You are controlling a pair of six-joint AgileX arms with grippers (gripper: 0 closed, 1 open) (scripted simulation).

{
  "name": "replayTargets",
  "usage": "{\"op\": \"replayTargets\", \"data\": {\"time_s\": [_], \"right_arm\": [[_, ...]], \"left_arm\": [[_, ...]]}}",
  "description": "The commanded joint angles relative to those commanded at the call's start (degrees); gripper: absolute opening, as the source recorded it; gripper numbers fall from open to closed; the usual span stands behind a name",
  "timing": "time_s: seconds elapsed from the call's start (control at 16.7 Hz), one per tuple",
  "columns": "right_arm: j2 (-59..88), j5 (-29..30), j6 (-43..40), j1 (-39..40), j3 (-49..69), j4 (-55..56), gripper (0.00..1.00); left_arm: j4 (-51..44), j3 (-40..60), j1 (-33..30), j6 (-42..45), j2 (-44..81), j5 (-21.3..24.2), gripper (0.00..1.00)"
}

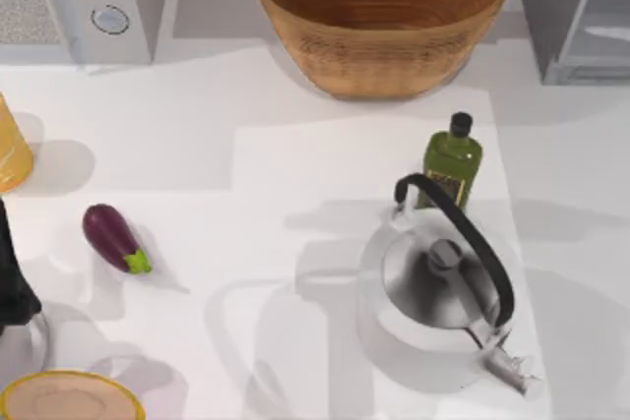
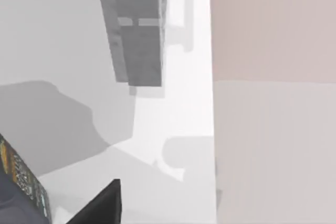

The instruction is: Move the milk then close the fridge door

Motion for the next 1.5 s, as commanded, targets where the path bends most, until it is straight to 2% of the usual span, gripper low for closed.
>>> {"op": "replayTargets", "data": {"time_s": [0.36,0.6,0.9,1.5], "right_arm": [[-0.07,0.05,0.0,0.17,-0.17,-0.01,1.0],[0.0,0.76,5.58,3.58,-0.28,4.67,1.0],[0.09,2.96,22.15,13.76,-0.62,18.5,1.0],[0.62,8.79,64.88,40.53,-1.58,54.46,1.0]], "left_arm": [[0.0,0.0,0.0,0.0,0.0,0.0,1.0],[0.0,0.0,0.0,0.0,0.0,0.0,1.0],[0.0,0.0,0.0,0.0,0.0,0.0,1.0],[0.0,0.0,0.0,0.0,0.0,0.0,1.0]]}}
